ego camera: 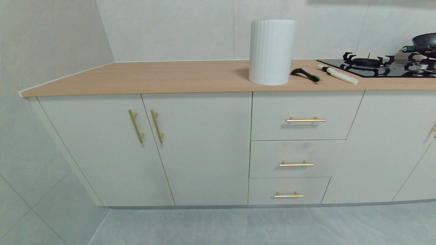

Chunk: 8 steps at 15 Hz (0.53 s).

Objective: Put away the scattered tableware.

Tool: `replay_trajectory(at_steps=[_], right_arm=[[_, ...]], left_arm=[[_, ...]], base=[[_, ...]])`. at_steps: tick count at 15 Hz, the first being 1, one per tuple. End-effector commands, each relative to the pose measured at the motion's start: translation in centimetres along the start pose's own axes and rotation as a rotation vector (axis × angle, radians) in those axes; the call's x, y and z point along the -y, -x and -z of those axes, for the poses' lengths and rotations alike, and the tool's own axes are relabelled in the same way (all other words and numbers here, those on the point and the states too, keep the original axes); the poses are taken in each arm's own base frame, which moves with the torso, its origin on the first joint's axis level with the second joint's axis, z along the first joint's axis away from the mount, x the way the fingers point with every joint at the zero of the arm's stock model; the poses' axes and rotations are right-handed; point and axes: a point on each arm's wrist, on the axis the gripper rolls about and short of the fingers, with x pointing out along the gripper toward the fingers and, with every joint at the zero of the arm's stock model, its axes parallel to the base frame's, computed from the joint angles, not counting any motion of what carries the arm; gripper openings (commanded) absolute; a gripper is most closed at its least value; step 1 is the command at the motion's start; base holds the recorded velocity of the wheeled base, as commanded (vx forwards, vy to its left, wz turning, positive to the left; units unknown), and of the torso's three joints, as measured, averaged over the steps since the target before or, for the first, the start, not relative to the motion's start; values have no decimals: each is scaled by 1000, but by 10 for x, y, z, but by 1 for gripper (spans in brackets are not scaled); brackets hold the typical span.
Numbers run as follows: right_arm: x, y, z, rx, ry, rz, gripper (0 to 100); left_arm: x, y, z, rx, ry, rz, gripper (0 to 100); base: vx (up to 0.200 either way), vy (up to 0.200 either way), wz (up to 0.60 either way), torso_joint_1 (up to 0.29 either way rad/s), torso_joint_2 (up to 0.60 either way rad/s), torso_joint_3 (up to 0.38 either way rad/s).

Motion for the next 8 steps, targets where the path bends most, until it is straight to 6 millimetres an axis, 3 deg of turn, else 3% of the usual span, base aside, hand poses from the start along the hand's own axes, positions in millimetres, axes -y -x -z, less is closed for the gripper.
replay_trajectory(at_steps=[1, 6, 8], right_arm=[[0, 0, 0, -1, 0, -2, 100], [0, 0, 0, -3, 2, -4, 100], [0, 0, 0, -3, 0, -4, 100]], left_arm=[[0, 0, 0, 0, 0, 0, 100], [0, 0, 0, 0, -1, 0, 100], [0, 0, 0, 0, -1, 0, 100]], base=[[0, 0, 0, 0, 0, 0], [200, 0, 0, 0, 0, 3], [0, 0, 0, 0, 0, 0]])
